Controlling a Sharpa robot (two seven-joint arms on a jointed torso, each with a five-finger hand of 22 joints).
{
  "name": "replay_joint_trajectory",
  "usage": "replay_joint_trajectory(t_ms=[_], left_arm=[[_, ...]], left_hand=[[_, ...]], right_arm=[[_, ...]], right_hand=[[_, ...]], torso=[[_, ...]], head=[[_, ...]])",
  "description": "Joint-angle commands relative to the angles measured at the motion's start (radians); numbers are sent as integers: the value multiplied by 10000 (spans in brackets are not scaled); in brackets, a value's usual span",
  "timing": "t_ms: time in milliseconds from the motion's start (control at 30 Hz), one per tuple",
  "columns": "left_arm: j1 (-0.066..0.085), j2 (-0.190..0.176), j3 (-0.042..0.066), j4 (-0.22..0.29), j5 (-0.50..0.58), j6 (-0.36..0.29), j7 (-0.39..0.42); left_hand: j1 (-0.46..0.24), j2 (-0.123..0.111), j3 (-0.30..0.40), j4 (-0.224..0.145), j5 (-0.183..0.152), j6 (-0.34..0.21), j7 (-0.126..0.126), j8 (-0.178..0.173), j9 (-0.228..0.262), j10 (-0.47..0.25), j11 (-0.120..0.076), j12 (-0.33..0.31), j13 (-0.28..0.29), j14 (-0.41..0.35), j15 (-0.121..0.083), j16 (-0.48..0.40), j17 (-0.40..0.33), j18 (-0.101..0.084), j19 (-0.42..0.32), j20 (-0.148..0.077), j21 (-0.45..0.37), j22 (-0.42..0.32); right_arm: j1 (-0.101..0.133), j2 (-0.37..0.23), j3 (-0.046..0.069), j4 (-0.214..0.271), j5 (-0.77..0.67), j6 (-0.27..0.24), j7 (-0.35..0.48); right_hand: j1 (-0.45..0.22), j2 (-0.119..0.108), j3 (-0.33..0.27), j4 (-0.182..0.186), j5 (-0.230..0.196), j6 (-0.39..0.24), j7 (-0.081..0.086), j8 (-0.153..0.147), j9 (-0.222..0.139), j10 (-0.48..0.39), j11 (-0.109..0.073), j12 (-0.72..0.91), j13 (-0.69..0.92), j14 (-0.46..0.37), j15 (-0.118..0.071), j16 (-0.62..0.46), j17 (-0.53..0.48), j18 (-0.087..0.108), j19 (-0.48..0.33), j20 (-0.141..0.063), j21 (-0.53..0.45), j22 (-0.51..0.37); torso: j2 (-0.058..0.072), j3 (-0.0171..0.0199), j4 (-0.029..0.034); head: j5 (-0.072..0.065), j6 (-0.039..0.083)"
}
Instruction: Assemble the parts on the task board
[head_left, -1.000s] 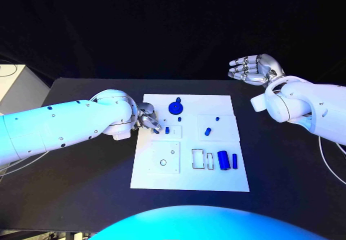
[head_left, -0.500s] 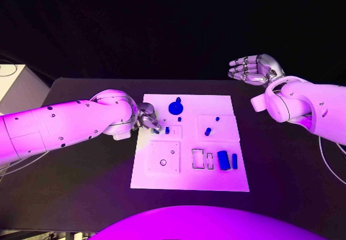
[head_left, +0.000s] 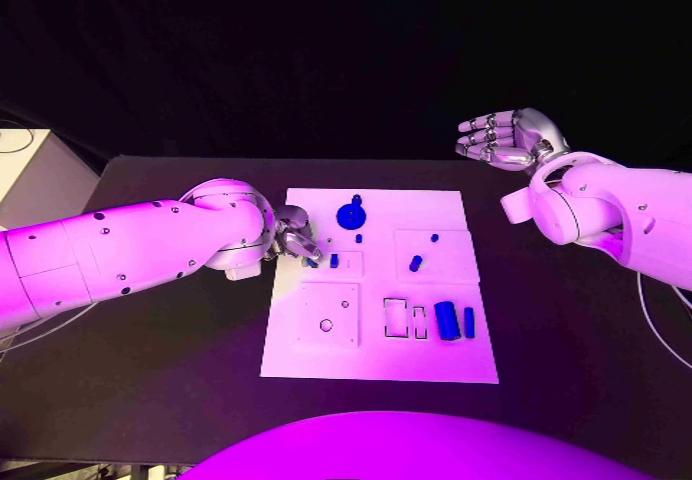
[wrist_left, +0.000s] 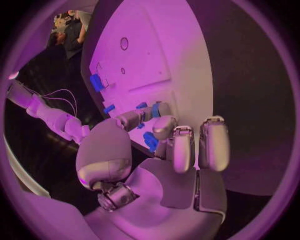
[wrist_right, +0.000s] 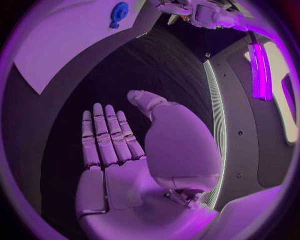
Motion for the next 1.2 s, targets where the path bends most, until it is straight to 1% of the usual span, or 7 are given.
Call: replay_joint_trajectory(t_ms=[33,467,567,667,800,1033,1200], left_arm=[[-56,21,-40,19,25,347,-39],[-56,33,-40,3,52,283,-38],[-56,29,-40,-16,127,200,-26],[-56,25,-40,-32,181,162,-20],[-55,23,-40,-47,227,142,-16],[-55,24,-40,-60,260,161,-15],[-55,24,-40,-66,266,191,-14]], left_hand=[[591,517,872,-831,70,-27,-31,52,10,-43,12,-50,-6,982,-10,14,2495,-141,8,-23,-14,518],[615,520,893,-854,62,-25,-23,56,10,-41,19,-53,-10,981,-5,12,2492,-137,-2,-22,-20,506],[533,456,813,-795,11,-38,4,53,6,-48,49,-75,-47,971,17,-5,2458,-130,-25,-15,-39,477],[185,324,514,-502,-51,-76,2,28,-13,-79,66,-130,-133,957,43,-31,2407,-125,-46,16,-60,456],[-376,160,-6,2,-117,-15,-42,6,-63,-111,41,-142,-160,952,22,-40,2388,-120,-58,33,-86,439],[-608,90,-444,290,-142,48,-60,-16,-108,-112,28,-113,-127,957,7,-31,2407,-122,-50,28,-94,445],[-616,1,-637,314,-157,67,-70,-17,-119,-101,20,-84,-83,962,2,-22,2424,-124,-42,25,-91,455]], right_arm=[[-5,-1,1,6,-30,154,79],[-5,3,1,3,-30,154,81],[-5,2,1,4,-30,149,79],[-5,0,1,4,-30,147,77],[-6,-2,1,3,-28,143,75],[-6,-3,0,0,-22,140,64],[-6,-3,0,-4,-20,145,61]], right_hand=[[-60,52,-82,-1,36,42,780,-57,-15,-45,29,-21,-6,-10,33,-51,-9,-56,-60,-9,-40,-7],[-60,52,-82,-1,36,42,780,-57,-15,-45,29,-21,-6,-10,33,-51,-9,-56,-60,-9,-40,-7],[-60,52,-82,-1,36,42,780,-57,-15,-45,29,-21,-6,-10,33,-51,-9,-56,-60,-9,-40,-7],[-60,52,-82,-1,36,42,780,-57,-15,-45,29,-21,-6,-10,33,-51,-9,-56,-60,-9,-40,-7],[-60,52,-82,-1,36,42,780,-57,-15,-45,29,-21,-6,-10,33,-51,-9,-56,-60,-9,-40,-7],[-72,72,-114,1,42,63,784,-74,-26,-40,32,-23,-7,-15,36,-54,-39,-59,-74,-9,-36,-50],[-73,75,-115,1,42,55,784,-78,-30,-40,32,-23,-7,-15,37,-54,-42,-60,-83,-9,-37,-55]], torso=[[1,0,0],[-2,3,-5],[-3,8,1],[-3,9,1],[-3,7,-5],[-5,8,-2],[-1,5,0]], head=[[-2,2],[-10,2],[-16,2],[-24,2],[-22,2],[-28,2],[-29,2]])
